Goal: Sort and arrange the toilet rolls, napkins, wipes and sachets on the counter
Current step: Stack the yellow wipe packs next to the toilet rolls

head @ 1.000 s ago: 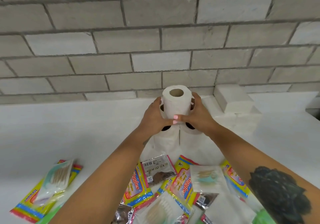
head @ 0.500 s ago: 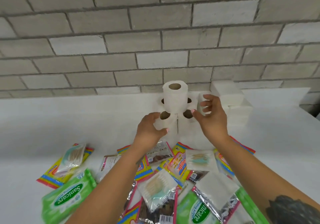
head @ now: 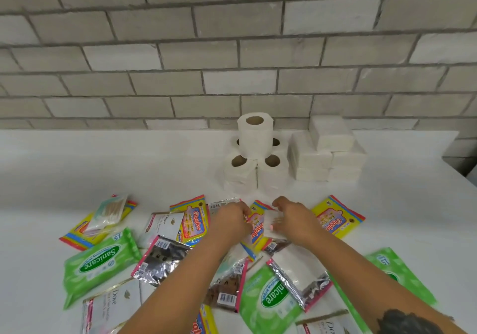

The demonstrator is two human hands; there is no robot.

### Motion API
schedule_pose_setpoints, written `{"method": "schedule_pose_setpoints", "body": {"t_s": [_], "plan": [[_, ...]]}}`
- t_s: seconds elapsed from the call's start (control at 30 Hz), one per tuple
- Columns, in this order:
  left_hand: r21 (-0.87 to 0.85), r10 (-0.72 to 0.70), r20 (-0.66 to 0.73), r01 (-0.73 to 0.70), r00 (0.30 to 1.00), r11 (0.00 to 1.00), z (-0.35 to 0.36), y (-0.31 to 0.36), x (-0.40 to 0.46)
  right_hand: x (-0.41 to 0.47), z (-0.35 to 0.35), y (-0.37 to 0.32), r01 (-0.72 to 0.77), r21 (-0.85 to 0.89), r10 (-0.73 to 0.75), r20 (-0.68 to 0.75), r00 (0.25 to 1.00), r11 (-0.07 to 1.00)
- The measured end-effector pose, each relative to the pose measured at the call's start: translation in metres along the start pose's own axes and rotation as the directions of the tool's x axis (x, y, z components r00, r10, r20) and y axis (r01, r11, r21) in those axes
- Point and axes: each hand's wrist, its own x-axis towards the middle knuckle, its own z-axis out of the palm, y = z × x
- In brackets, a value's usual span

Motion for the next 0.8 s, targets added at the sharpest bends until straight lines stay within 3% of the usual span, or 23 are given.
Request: {"method": "schedule_pose_setpoints", "body": {"t_s": [0.13, 0.3, 0.47, 0.8], "plan": [[0.233, -0.026, 0.088, 0.005, 0.996, 0.973, 0.004, 0.005, 0.005, -0.007, 0.007, 0.009, 0.029, -0.051, -0.029, 0.010, 1.000, 0.998], [0.402, -0.111, 0.178, 0.031, 0.978, 0.915, 0.005, 0.012, 0.013, -0.012, 0.012, 0.014, 0.075, -0.047, -0.077, -0.022, 0.997, 0.996], [0.413, -0.186, 0.236, 0.075, 0.954, 0.908, 0.008, 0.014, 0.023, -0.016, 0.013, 0.021, 0.113, -0.026, -0.113, -0.026, 0.993, 0.993], [0.421, -0.203, 0.220, 0.095, 0.954, 0.902, 0.008, 0.026, 0.032, -0.023, 0.010, 0.027, 0.125, 0.029, -0.124, -0.024, 0.992, 0.992]]}}
